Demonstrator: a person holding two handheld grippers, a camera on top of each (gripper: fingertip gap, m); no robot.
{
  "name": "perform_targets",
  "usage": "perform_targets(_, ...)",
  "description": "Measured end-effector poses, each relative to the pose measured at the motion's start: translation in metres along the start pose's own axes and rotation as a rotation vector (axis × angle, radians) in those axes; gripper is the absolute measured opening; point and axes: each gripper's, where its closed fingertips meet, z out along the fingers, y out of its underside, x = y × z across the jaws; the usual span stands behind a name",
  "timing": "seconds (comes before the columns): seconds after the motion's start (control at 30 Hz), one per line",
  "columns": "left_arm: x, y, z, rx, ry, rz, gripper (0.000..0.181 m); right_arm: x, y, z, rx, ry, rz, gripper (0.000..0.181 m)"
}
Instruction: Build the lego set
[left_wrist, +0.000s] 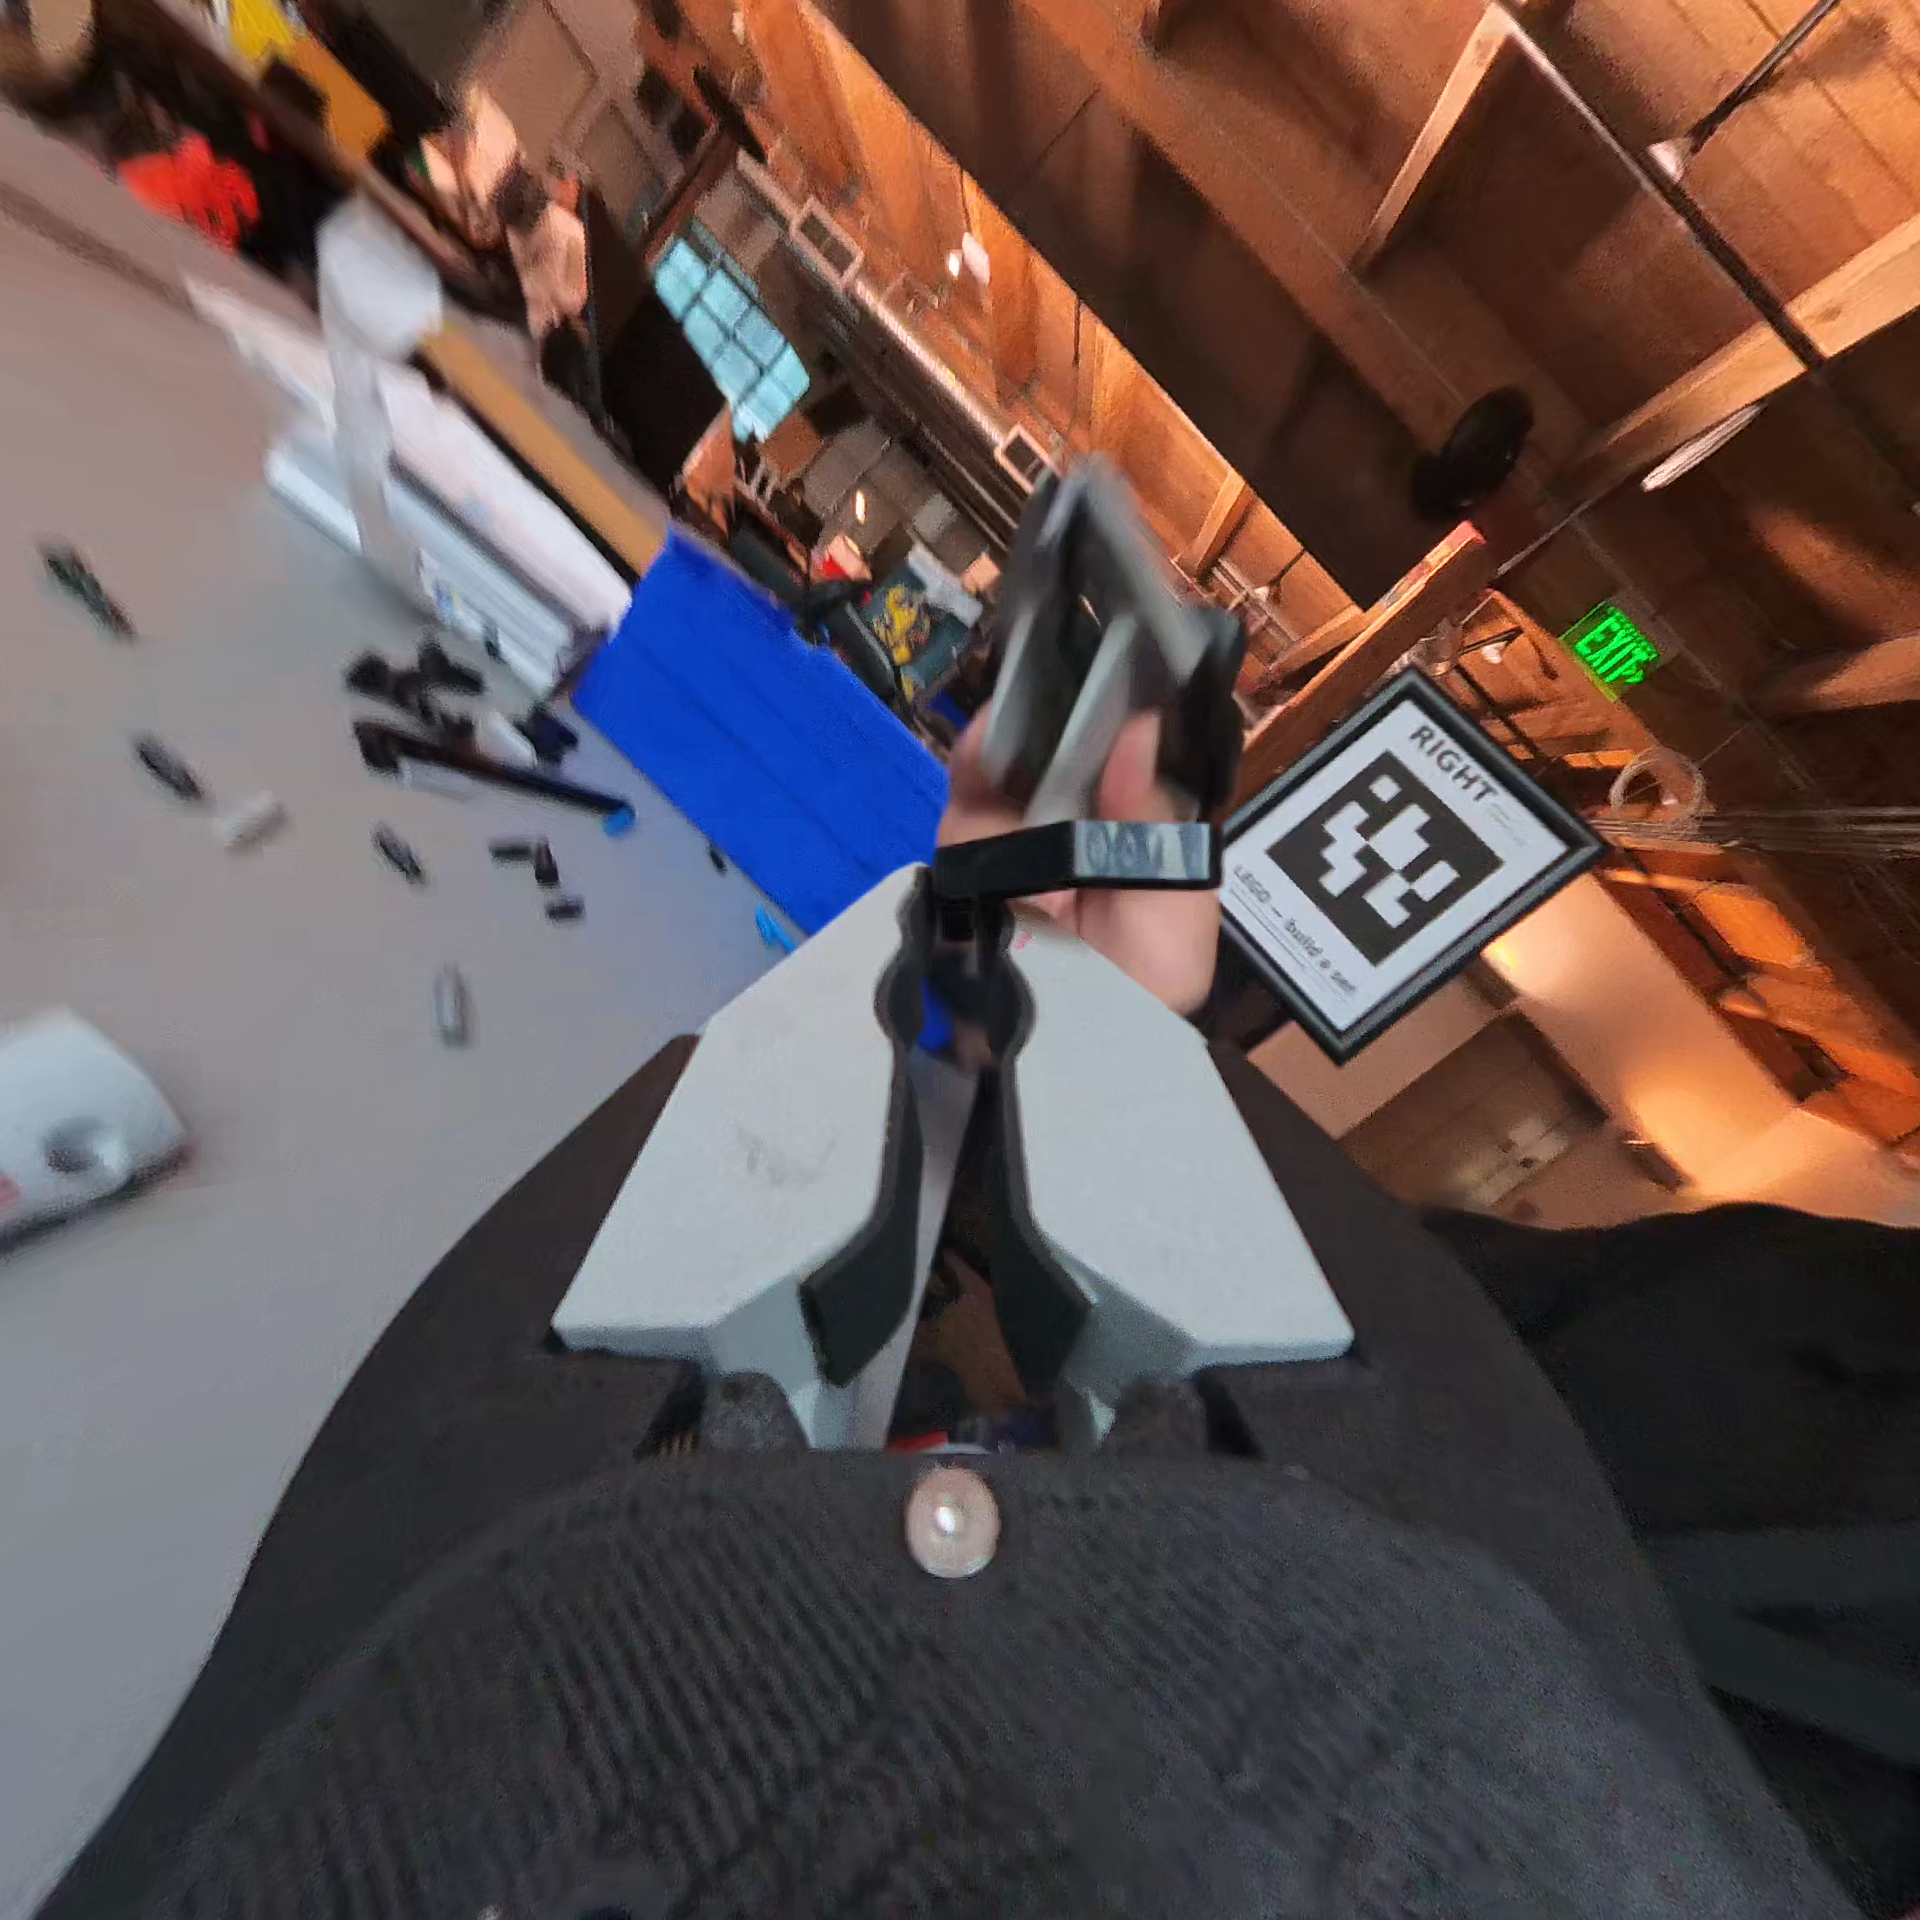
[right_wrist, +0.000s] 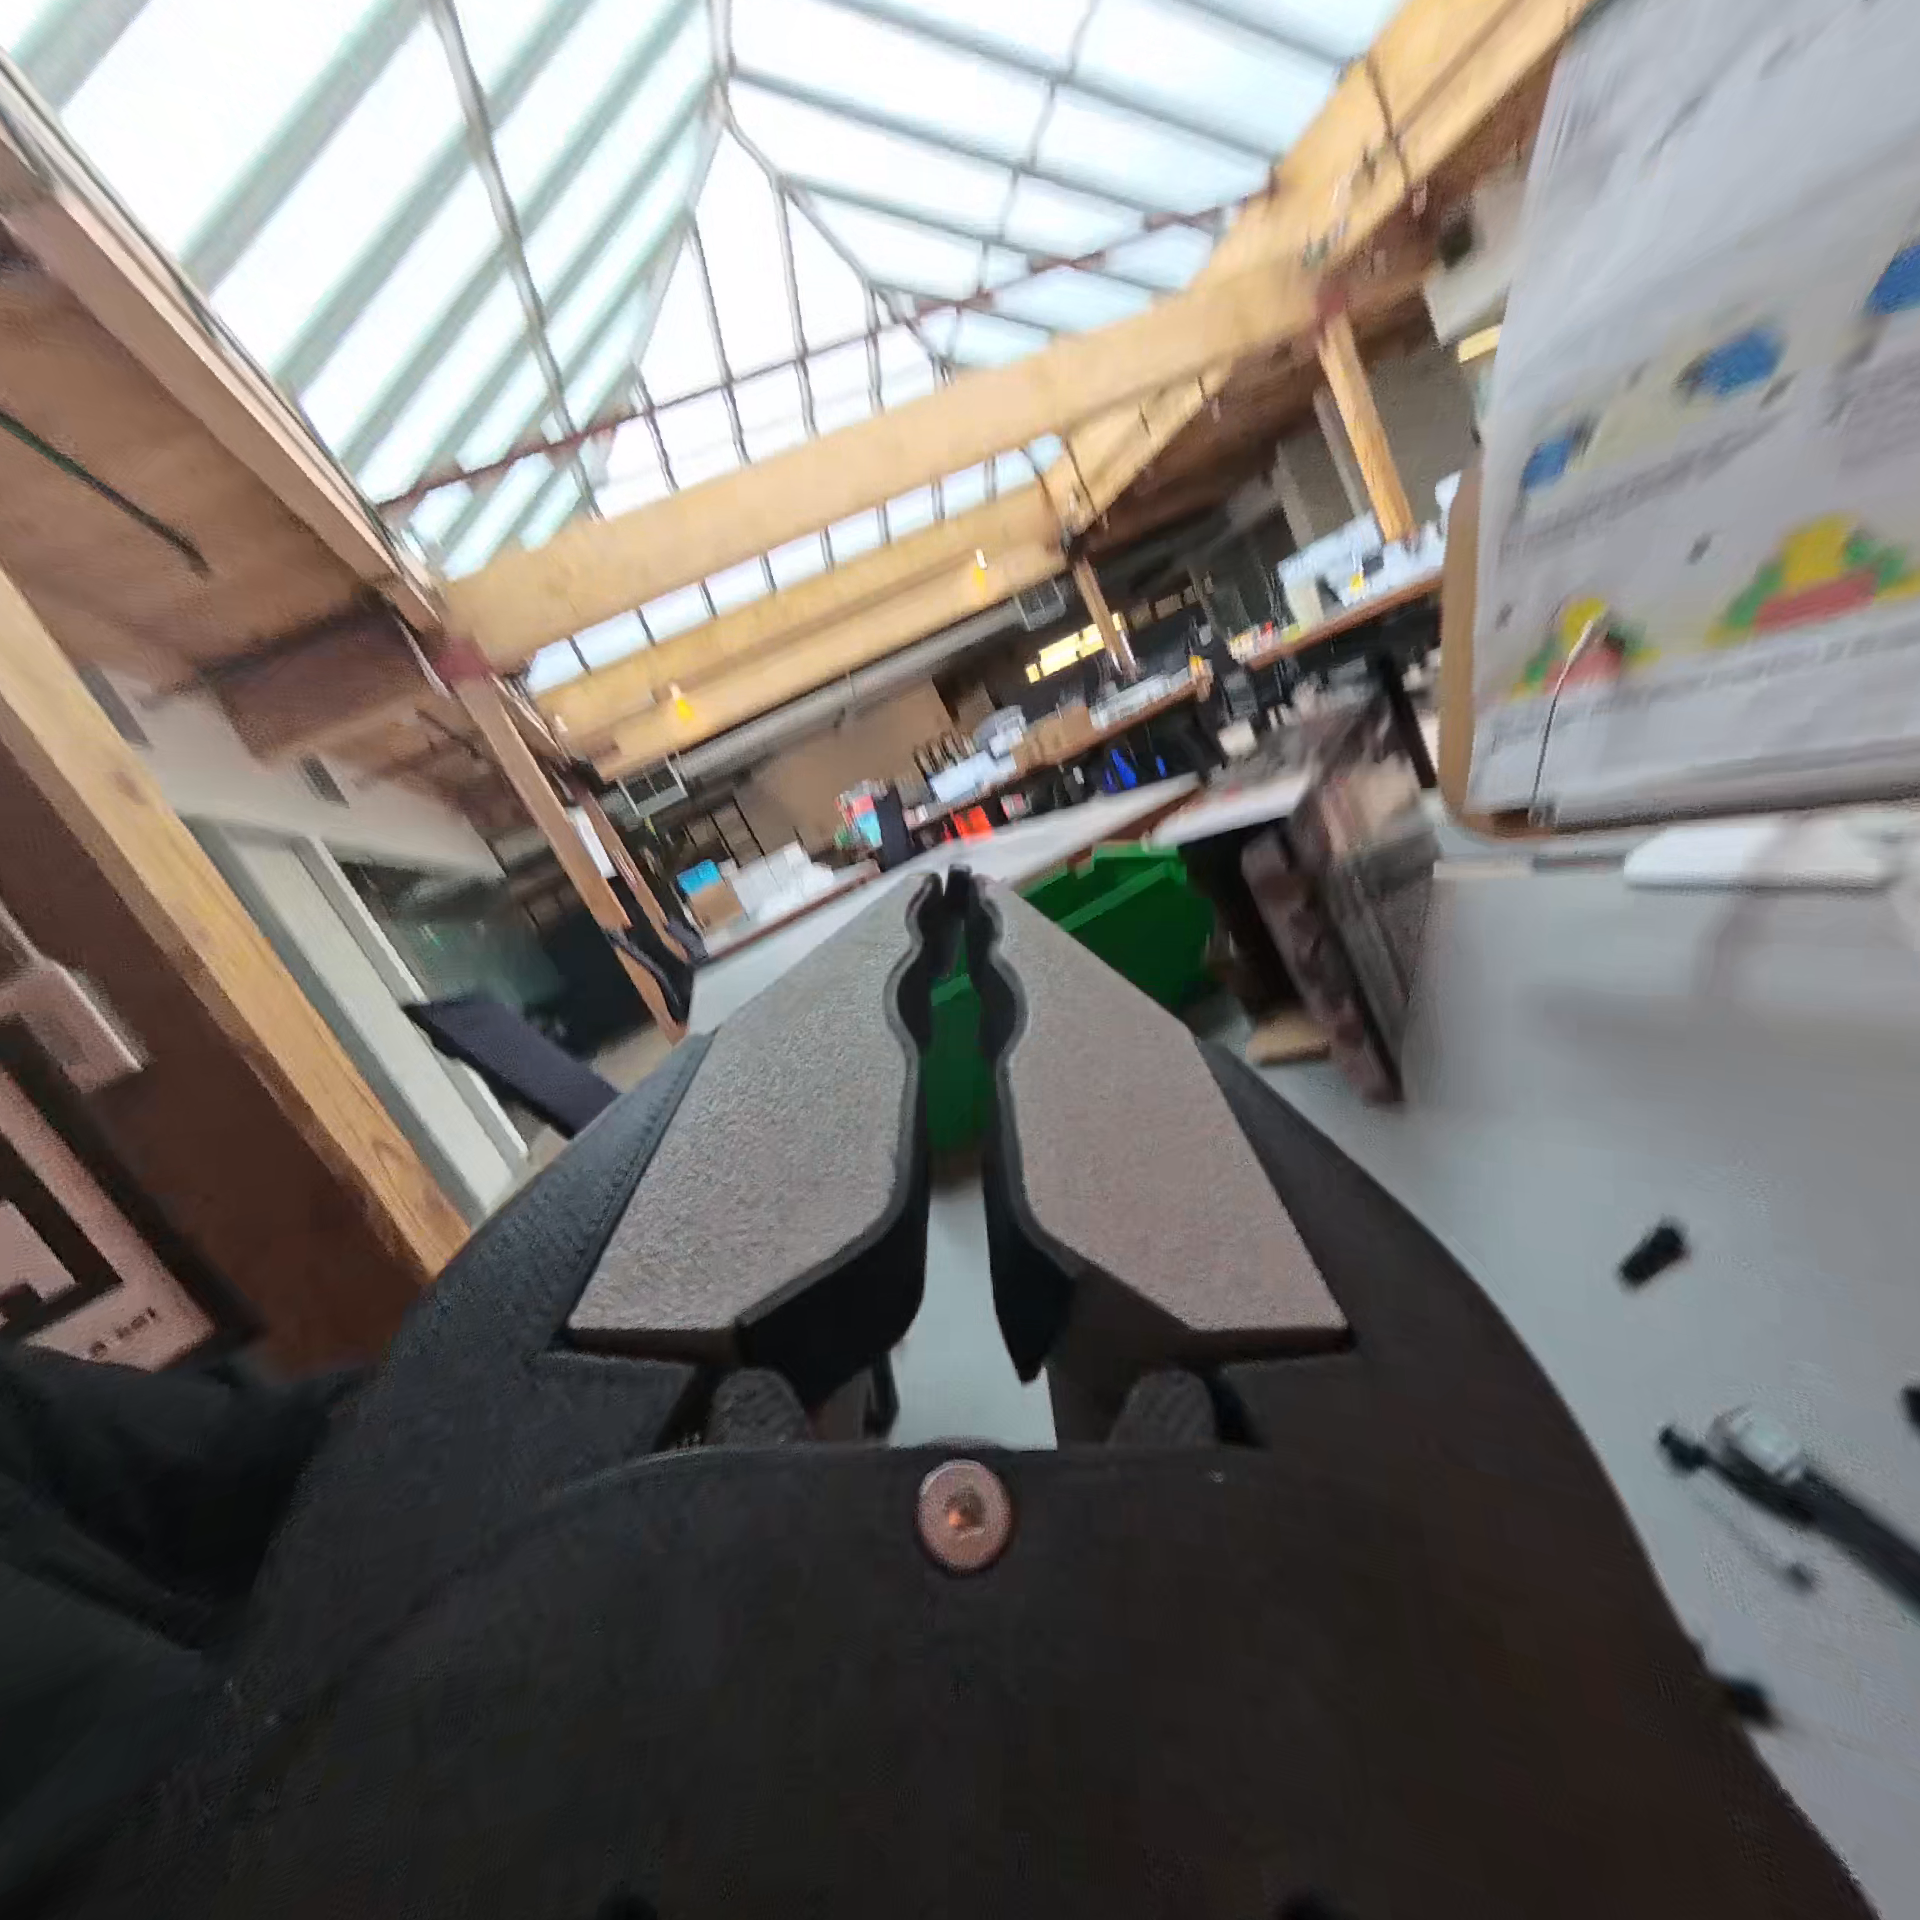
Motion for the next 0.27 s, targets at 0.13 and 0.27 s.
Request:
perform_targets(0.13, -0.008, 0.023, 0.018, -0.156, 0.003, -0.064, 0.006, 0.029, -0.005, -0.016, -0.225, 0.029, -0.007, 0.001)
perform_targets(0.27, -0.040, 0.027, 0.016, -0.323, -0.200, 0.171, 0.006, 0.069, 0.067, -0.028, -0.636, 0.173, -0.052, 0.002)
